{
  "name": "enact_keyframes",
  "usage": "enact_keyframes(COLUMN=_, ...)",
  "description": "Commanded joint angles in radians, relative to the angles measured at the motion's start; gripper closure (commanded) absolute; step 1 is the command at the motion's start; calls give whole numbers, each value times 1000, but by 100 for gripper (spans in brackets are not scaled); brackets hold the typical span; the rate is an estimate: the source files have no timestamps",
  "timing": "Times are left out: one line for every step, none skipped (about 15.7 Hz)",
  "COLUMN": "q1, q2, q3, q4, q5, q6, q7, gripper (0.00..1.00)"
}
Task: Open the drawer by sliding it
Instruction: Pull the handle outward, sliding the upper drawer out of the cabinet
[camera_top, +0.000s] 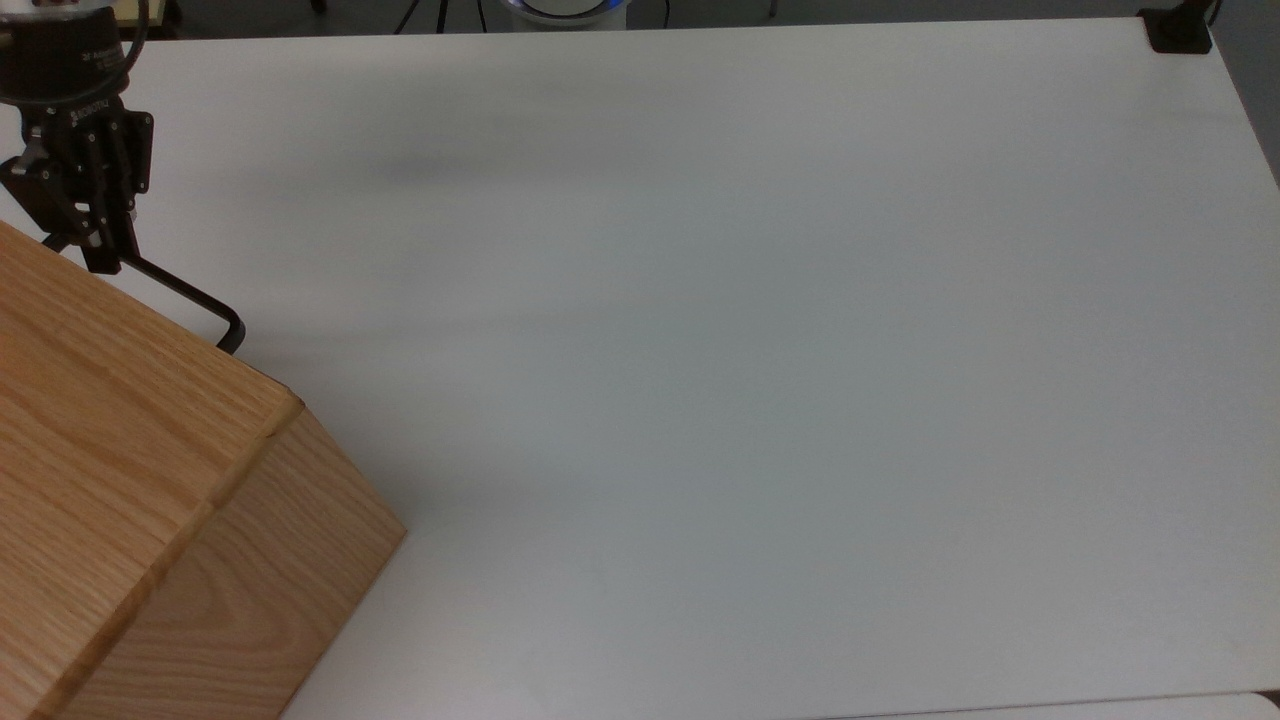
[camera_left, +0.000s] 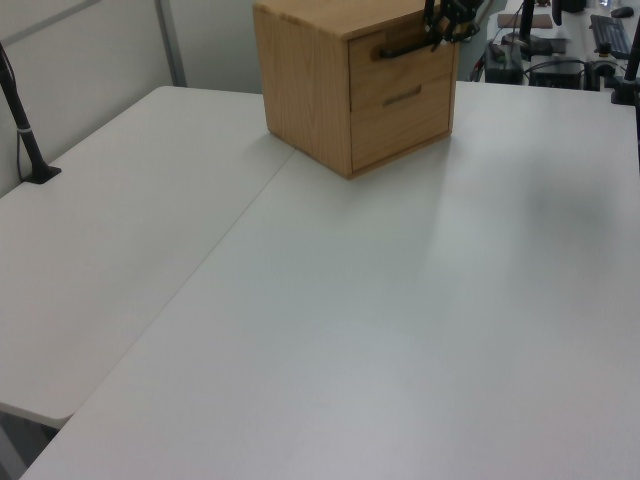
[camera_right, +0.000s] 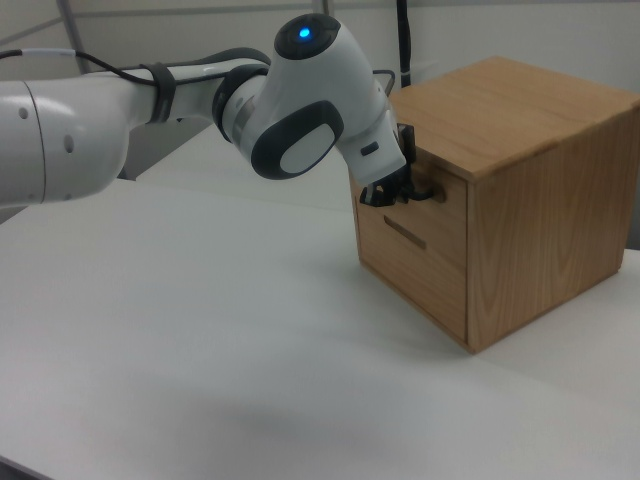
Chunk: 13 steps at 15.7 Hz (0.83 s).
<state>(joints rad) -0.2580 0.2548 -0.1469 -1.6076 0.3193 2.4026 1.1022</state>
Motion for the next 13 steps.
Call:
enact_keyframes(q1=13, q2=-66, q3=0, q4=-25, q5=3, q6=-153, q7=-24, gripper=88)
enact_keyframes(q1=14, q2=-92, q3=1, q4=-43, q5=3, q6=-196, q7=-42, gripper=88)
enact_keyframes(q1=14, q2=-124, q3=6, q4=-73, q5=3, q6=-221, q7=-56, gripper=88)
enact_keyframes(q1=16, q2=-155, q3=7, q4=-103, q5=3, q6=-235, q7=-62, gripper=88)
enact_keyframes(q1=17, q2=-185, q3=10, q4=-130, q5=0, q6=-253, q7=-62, gripper=87)
enact_keyframes(q1=28, q2=-213, q3=15, q4=-155, q5=-11, q6=-270, q7=-62, gripper=87)
enact_keyframes(q1=40, q2=-241, q3=15, q4=-178, q5=-31, q6=-286, q7=-62, gripper=87)
enact_keyframes(q1=48, q2=-270, q3=15, q4=-204, q5=-43, q6=-296, q7=-61, gripper=87)
enact_keyframes(q1=55, q2=-301, q3=15, q4=-231, q5=-43, q6=-299, q7=-61, gripper=87)
enact_keyframes(q1=60, q2=-330, q3=15, q4=-262, q5=-46, q6=-303, q7=-61, gripper=87)
enact_keyframes(q1=60, q2=-359, q3=15, q4=-285, q5=-52, q6=-318, q7=-61, gripper=87)
enact_keyframes(q1=69, q2=-385, q3=15, q4=-302, q5=-57, q6=-342, q7=-61, gripper=87)
enact_keyframes(q1=85, q2=-411, q3=15, q4=-327, q5=-65, q6=-358, q7=-61, gripper=86)
